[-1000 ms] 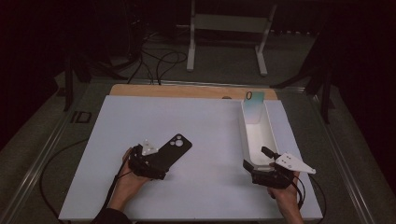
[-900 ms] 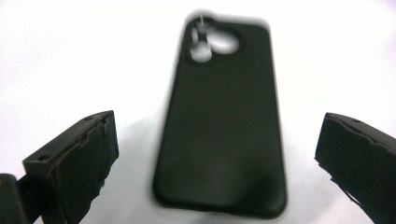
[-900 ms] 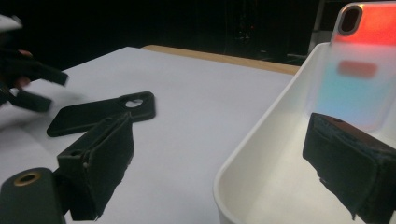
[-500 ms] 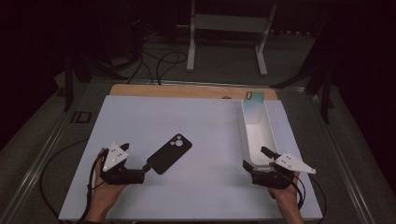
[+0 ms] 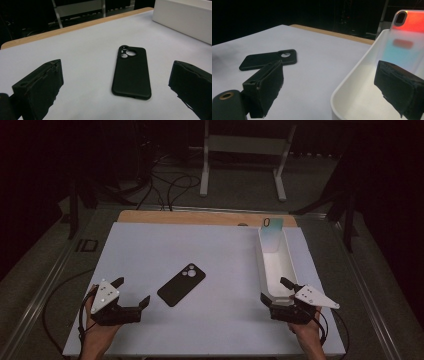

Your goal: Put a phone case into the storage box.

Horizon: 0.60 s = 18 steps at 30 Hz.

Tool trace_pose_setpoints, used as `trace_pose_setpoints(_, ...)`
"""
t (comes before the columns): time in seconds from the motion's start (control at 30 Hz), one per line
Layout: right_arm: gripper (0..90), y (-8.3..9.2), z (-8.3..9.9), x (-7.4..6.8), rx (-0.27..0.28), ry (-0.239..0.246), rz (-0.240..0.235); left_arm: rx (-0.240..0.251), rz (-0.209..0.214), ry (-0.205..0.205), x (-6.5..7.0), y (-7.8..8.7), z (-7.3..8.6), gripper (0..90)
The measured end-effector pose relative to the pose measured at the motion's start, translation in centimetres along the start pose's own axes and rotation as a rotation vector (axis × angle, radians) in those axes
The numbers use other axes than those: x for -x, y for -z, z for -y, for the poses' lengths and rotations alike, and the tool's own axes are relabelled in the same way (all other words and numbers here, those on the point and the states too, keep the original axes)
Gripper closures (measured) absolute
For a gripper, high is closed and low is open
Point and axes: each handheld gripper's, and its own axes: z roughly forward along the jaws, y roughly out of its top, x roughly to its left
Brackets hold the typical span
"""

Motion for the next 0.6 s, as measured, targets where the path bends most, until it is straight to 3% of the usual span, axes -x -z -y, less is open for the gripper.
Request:
trace_pose_setpoints(0.33,8.6,0.0,0.0,0.0,0.006,-0.009,0.003,-0.100,0.037,-0.028,0.1,-1.8,-0.8,0.0)
trace_pose_setpoints(0.6,8.6,-0.1,0.0,0.0,0.000,-0.010,-0.001,-0.230,0.069,-0.033,0.6,-6.2,-1.6,0.0)
